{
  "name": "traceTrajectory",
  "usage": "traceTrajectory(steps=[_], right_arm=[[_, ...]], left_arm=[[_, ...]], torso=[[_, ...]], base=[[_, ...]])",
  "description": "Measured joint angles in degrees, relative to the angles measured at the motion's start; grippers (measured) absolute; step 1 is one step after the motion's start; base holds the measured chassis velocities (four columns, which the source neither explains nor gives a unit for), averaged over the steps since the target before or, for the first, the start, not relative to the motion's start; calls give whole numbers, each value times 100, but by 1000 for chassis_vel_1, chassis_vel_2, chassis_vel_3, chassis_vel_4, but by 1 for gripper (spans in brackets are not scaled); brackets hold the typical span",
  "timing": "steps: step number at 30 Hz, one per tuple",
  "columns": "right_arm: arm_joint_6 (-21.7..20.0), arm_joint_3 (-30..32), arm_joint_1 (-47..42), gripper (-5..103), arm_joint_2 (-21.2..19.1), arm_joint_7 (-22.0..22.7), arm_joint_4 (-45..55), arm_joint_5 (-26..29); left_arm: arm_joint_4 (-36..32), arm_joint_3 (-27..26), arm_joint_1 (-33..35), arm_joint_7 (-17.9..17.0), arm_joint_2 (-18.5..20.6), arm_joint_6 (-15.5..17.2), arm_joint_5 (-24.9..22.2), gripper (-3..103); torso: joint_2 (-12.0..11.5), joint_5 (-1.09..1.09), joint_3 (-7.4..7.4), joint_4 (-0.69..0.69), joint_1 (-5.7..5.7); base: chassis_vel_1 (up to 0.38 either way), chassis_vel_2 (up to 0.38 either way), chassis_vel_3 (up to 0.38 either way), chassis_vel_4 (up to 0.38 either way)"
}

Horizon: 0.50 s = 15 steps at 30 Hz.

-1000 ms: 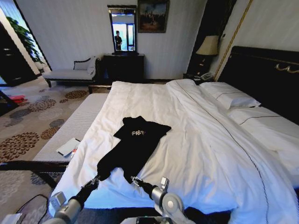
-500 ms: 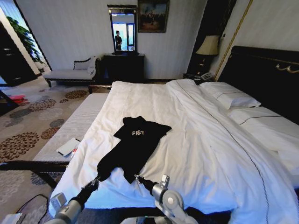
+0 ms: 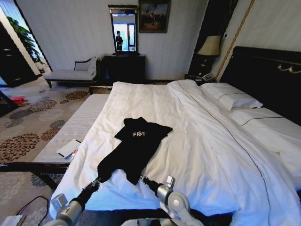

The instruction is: Fold the clothes on the bed.

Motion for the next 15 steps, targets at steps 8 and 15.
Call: traceTrajectory(steps=[8, 15], right_arm=[[-213, 1014, -374, 0, -1032, 141, 666, 334], [-467, 1891, -883, 0, -1717, 243, 1023, 567]], left_arm=[[-92, -85, 169, 83, -63, -35, 5, 1], [-143, -176, 544, 246, -215, -128, 70, 1]], torso=[[0, -1, 0, 0, 0], [0, 0, 0, 0, -1]], base=[[0, 0, 0, 0], [0, 0, 0, 0]])
